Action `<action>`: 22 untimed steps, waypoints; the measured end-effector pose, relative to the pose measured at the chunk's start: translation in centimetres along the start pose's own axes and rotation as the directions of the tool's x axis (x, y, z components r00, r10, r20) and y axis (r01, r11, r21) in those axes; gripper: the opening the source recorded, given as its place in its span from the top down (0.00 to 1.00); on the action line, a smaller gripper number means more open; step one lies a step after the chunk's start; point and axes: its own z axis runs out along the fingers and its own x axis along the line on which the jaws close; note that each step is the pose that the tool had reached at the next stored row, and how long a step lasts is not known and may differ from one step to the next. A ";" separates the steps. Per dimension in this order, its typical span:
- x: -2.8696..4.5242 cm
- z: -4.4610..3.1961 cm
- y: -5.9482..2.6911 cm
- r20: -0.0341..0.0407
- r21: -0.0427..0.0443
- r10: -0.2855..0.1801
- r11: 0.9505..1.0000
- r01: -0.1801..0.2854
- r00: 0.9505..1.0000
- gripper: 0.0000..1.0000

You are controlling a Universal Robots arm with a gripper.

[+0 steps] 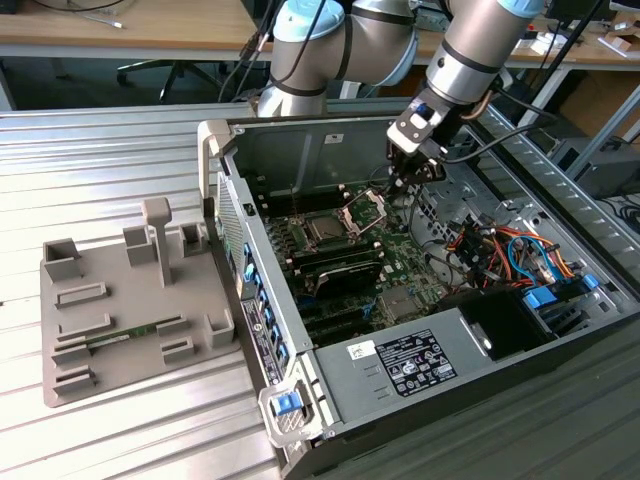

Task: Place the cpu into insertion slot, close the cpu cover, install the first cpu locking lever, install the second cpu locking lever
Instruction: 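Close the cpu cover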

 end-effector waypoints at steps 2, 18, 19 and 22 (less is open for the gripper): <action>0.00 -0.01 0.07 0.000 0.000 0.000 1.000 0.000 1.000 0.90; -0.01 -0.05 0.60 -0.001 0.001 0.000 1.000 0.000 1.000 0.90; -0.02 -0.06 0.64 -0.001 0.002 0.000 1.000 0.000 1.000 0.90; -0.02 -0.06 0.75 -0.001 0.002 0.000 1.000 0.000 1.000 0.90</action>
